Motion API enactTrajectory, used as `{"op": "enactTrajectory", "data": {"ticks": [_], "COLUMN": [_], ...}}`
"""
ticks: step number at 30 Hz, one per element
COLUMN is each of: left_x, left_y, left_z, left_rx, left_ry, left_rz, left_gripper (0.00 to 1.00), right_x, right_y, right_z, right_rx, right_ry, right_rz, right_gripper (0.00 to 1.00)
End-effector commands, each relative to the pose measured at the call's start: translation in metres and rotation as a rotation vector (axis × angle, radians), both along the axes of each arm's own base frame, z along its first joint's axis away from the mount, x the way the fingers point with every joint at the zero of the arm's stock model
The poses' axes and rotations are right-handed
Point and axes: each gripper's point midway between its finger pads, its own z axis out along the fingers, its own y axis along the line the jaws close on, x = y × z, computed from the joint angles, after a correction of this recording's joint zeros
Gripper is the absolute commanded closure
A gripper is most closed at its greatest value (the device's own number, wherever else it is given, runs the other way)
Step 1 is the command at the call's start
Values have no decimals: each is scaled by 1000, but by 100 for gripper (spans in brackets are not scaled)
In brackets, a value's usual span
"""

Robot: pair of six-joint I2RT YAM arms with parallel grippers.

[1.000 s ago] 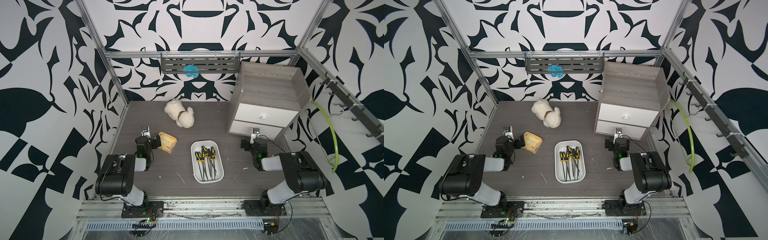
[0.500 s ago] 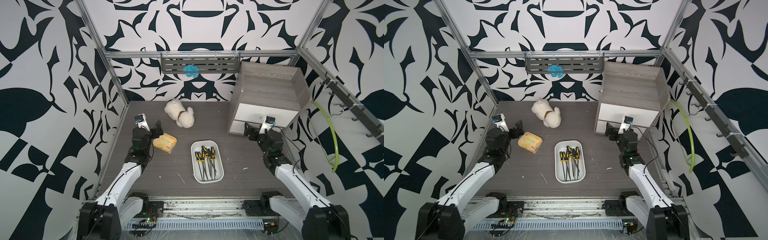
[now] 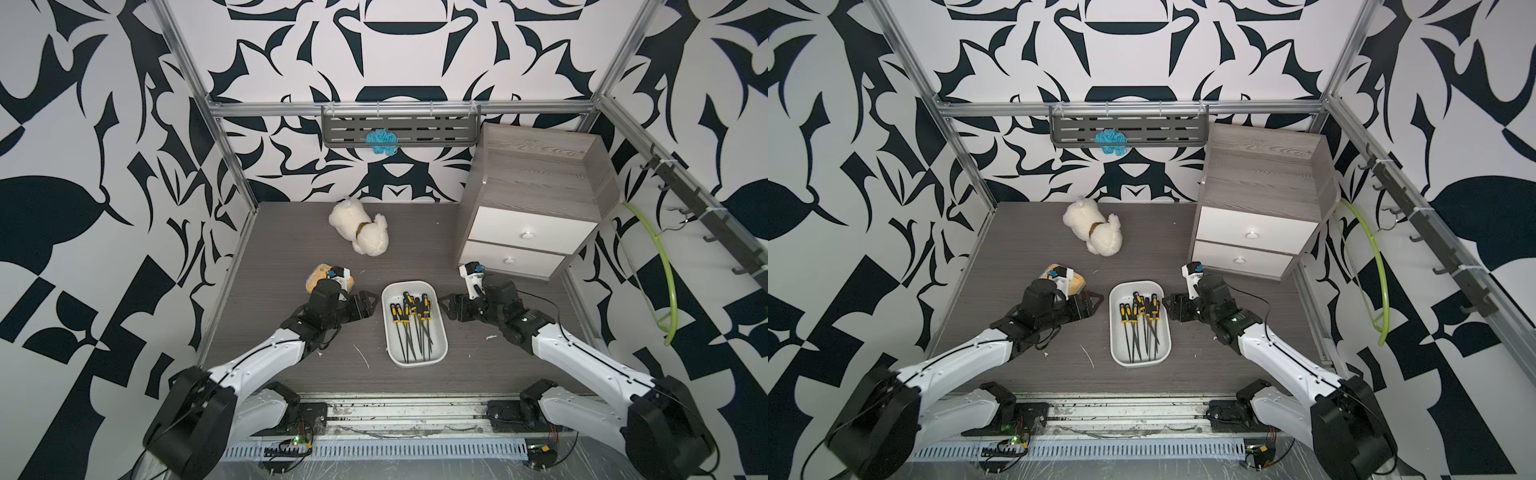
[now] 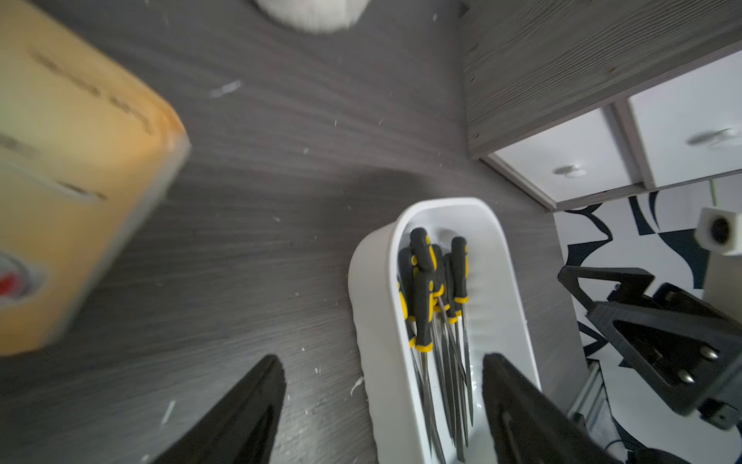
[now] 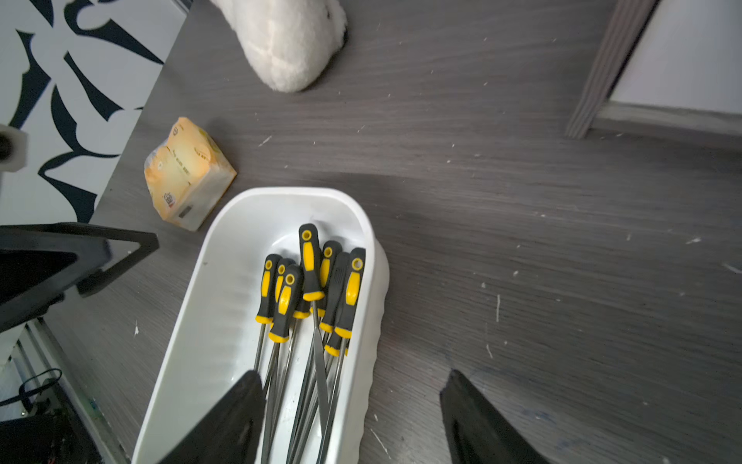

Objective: Take the file tool out of the storage box
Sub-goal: Move the storage box to the center of the board.

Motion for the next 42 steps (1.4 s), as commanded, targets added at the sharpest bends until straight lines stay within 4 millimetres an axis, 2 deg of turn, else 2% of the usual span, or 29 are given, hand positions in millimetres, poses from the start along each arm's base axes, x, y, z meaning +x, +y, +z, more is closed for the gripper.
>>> {"op": "enactTrajectory", "data": {"ticks": [1, 5, 9, 12, 14, 16, 18, 19, 23, 24, 28, 31, 36, 42], "left_x": [0, -3, -2, -2, -4, -5, -6, -5, -1, 1, 6, 9, 16, 26], "left_y": [-22, -27, -32, -24, -23, -24, -29, -33, -37, -37, -40, -44, -41, -46], "left_z": [-10, -16, -12, -12, -9, -11, -15, -17, -20, -19, -21, -21, -16, -19], "left_rx": [-5, 24, 15, 51, 49, 51, 40, 29, 45, 53, 80, 83, 130, 146], "left_ry": [32, 39, 20, 13, 4, 14, 35, 42, 42, 34, 29, 36, 8, 27], "left_rz": [-78, -89, -99, -60, -63, -75, -95, -103, -110, -112, -128, -141, -137, -138], "left_gripper": [21, 25, 26, 26, 30, 34, 35, 40, 53, 55, 60, 78, 79, 80], "right_x": [3, 5, 3, 1, -1, -1, -1, -2, -4, -5, -7, -7, -7, 6], "right_y": [11, 14, 22, 26, 29, 29, 30, 30, 36, 39, 47, 55, 64, 68], "right_z": [-7, -15, -18, -21, -21, -20, -22, -23, -24, -24, -29, -32, -36, -25], "right_rx": [-5, -94, -87, -90, -89, -93, -96, -94, -85, -84, -74, -52, -34, -48], "right_ry": [31, 26, 40, 54, 52, 50, 59, 63, 73, 76, 99, 108, 131, 92], "right_rz": [21, 44, 68, 80, 87, 89, 91, 93, 111, 118, 134, 136, 138, 135], "right_gripper": [29, 33, 46, 46, 46, 58, 60, 61, 63, 67, 69, 71, 72, 72]}}
